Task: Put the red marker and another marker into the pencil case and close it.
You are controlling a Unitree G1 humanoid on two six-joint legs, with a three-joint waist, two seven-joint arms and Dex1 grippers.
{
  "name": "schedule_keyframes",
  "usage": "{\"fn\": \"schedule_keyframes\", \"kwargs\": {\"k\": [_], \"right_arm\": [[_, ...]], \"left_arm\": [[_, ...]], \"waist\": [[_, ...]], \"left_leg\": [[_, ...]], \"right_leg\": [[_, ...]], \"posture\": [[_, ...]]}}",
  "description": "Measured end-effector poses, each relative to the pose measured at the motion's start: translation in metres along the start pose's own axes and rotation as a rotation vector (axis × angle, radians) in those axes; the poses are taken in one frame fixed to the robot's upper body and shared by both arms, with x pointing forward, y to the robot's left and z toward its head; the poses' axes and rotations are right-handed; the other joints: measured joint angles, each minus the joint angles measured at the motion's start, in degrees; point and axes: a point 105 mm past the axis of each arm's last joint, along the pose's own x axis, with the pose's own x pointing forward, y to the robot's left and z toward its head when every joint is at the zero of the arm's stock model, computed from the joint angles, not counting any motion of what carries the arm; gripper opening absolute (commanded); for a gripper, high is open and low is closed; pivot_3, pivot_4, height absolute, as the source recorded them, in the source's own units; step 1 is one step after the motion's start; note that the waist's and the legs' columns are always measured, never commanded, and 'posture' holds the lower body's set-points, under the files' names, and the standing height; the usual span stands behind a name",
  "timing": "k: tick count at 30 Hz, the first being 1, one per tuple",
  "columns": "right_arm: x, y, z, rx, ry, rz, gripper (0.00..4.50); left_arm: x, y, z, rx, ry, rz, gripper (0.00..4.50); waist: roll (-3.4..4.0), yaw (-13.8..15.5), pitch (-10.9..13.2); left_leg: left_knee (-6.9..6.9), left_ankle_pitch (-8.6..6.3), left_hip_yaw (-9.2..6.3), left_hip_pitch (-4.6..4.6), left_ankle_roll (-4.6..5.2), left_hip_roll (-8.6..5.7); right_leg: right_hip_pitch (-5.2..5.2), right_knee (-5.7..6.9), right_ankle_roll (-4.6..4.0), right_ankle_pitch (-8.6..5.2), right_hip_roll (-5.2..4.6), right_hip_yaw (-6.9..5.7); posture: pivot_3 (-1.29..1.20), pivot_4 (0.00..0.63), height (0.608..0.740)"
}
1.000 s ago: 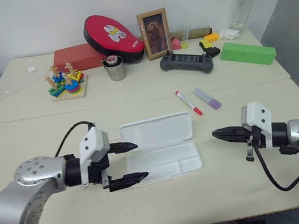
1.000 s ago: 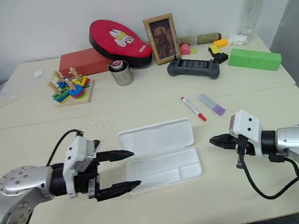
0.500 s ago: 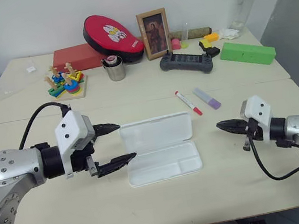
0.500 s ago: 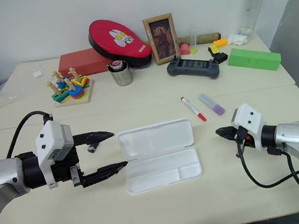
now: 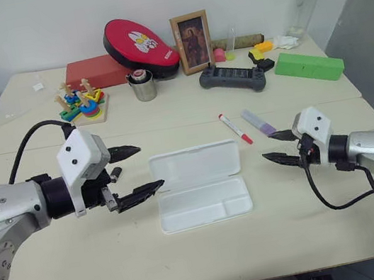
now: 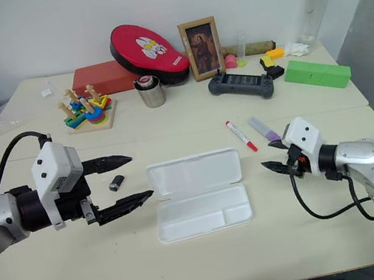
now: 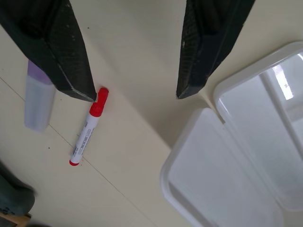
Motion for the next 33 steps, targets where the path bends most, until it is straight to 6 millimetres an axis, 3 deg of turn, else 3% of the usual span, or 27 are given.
{"fn": "schedule_keyframes", "kwargs": {"k": [1, 6, 14, 20, 27, 33], "right_arm": [[0.004, -0.006, 0.003, -0.005, -0.001, -0.015, 3.81], [0.021, -0.033, 0.01, -0.033, 0.005, -0.075, 3.81], [0.067, -0.05, 0.018, 0.03, -0.029, -0.052, 3.81], [0.089, -0.049, 0.013, 0.084, -0.001, -0.021, 3.81], [0.102, -0.03, 0.002, 0.075, 0.033, 0.056, 3.81], [0.103, -0.027, -0.012, 0.118, 0.071, 0.072, 3.81]], "left_arm": [[-0.001, 0.001, 0.0, -0.002, 0.0, 0.005, 4.5], [-0.001, 0.005, 0.0, 0.003, 0.0, 0.021, 4.5], [0.002, 0.008, 0.0, 0.014, 0.001, 0.029, 4.5], [0.002, 0.009, 0.0, 0.016, 0.002, 0.034, 4.5], [0.001, 0.008, -0.001, 0.013, 0.008, 0.043, 4.5], [-0.008, 0.005, -0.004, 0.018, 0.062, 0.038, 4.5]], "waist": [[0.0, -0.03, 0.0], [0.01, -0.09, 0.01], [0.07, -0.61, 0.05], [0.08, -0.64, 0.06], [0.1, -1.25, 0.07], [0.12, -1.27, 0.09]], "left_leg": [[0.0, 0.0, 0.01, 0.0, 0.0, 0.0], [-0.03, 0.0, 0.01, -0.01, 0.0, 0.0], [-0.13, 0.0, 0.0, -0.08, 0.0, 0.0], [-0.17, 0.0, -0.02, -0.09, 0.0, 0.0], [-0.17, 0.0, -0.02, -0.09, 0.0, 0.01], [-0.17, 0.0, -0.02, -0.09, 0.0, 0.02]], "right_leg": [[0.0, 0.02, 0.0, 0.01, 0.0, 0.01], [-0.01, 0.01, -0.15, 0.14, 0.0, 0.0], [-0.14, 0.04, -0.2, 0.15, 0.02, -0.02], [-0.14, 0.05, -0.2, 0.15, 0.02, -0.04], [-0.18, 0.11, -0.2, 0.15, 0.03, -0.03], [-0.2, 0.13, -0.2, 0.15, 0.04, -0.03]], "posture": [[0.0, 0.15, 0.74], [0.0, 0.15, 0.74], [0.0, 0.15, 0.74], [0.0, 0.15, 0.74], [0.0, 0.15, 0.74], [0.0, 0.15, 0.74]]}}
